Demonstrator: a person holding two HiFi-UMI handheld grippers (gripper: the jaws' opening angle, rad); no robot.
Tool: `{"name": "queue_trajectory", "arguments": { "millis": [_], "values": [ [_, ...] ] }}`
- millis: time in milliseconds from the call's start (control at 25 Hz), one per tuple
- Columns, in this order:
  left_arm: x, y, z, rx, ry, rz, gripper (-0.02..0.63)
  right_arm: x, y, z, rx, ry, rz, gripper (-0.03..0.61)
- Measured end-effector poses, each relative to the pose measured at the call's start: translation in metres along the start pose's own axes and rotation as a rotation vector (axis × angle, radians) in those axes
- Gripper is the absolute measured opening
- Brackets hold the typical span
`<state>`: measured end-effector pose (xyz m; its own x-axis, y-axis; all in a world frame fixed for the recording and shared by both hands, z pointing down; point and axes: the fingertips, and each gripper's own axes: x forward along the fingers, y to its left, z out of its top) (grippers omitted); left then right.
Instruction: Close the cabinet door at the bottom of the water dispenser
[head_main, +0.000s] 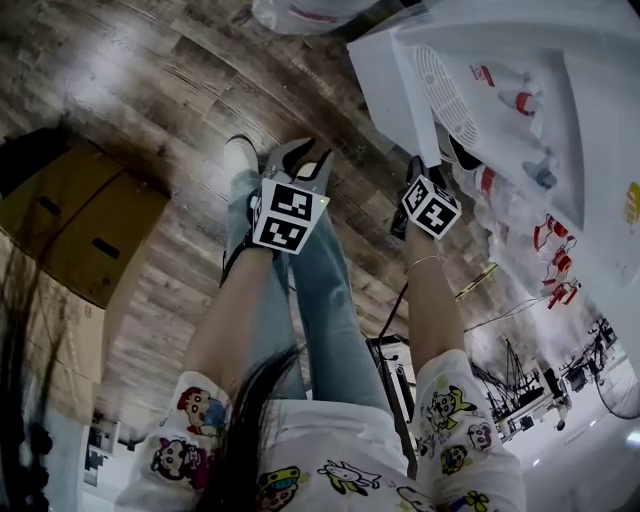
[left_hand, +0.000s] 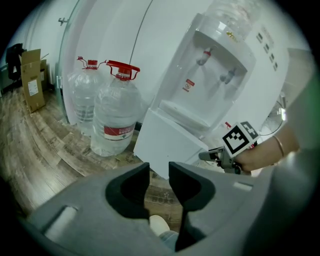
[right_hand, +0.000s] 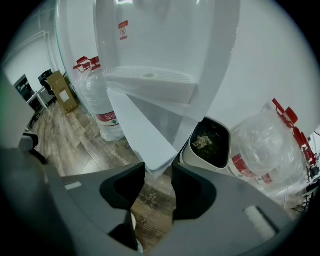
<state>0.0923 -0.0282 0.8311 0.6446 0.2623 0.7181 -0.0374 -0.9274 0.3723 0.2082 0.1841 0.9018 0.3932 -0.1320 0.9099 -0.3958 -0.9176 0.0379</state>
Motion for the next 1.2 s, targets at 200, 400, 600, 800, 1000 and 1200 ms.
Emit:
{"name": "queue_trajectory", "arguments": {
  "millis": [200,400,600,800,1000,1200],
  "values": [
    [0.008,-0.01,-0.006,-0.016,-0.007,-0.014,0.121,0.005,-0.01,0.01,-0.042,-0.025,-0.017,0.153],
    [0.01,-0.014,-0.01,-0.02,-0.012,-0.019,0.121,0.011,-0.024,0.02,-0.088,-0.038,-0.042,0.153],
    [0.009,-0.01,-0.011,-0.023,-0.025,-0.016,0.121,0.019,-0.039,0.034,-0.107,-0.051,-0.077,0.153],
    [0.008,-0.006,-0.015,-0.023,-0.019,-0.012,0.121,0.025,-0.049,0.045,-0.13,-0.053,-0.096,0.153],
    [0.007,-0.004,-0.015,-0.018,-0.014,-0.012,0.121,0.03,-0.055,0.055,-0.134,-0.046,-0.111,0.156],
    [0.009,-0.006,-0.007,-0.011,-0.02,-0.008,0.121,0.031,-0.061,0.063,-0.123,-0.057,-0.127,0.166]
  ]
}}
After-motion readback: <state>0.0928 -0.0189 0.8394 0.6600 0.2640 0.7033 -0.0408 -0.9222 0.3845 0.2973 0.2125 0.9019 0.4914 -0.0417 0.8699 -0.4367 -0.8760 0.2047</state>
